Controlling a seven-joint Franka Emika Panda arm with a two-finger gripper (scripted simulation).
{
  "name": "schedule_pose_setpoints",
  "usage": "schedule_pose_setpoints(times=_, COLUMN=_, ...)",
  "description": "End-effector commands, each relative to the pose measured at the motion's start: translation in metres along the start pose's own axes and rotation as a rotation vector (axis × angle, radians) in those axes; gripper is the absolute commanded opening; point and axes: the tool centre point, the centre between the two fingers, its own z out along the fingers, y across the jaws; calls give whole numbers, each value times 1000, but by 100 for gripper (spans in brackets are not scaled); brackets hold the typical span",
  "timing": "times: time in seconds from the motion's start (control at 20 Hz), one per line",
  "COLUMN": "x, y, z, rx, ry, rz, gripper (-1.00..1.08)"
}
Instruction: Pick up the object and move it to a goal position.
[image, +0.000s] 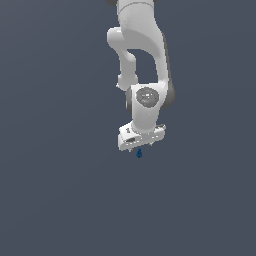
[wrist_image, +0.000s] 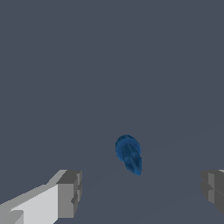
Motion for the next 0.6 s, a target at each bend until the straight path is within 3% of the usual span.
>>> schedule_pose_setpoints(times=0.0, x=-1, y=0, z=11, rx=0, ry=-1, rz=-1, gripper=100)
schedule_pose_setpoints(times=0.5, x=0, y=0, z=43, rx=-1, ry=0, rz=-6, gripper=100)
schedule_pose_setpoints(times=0.55, x=0, y=0, z=43, rx=-1, ry=0, rz=-6, gripper=-100)
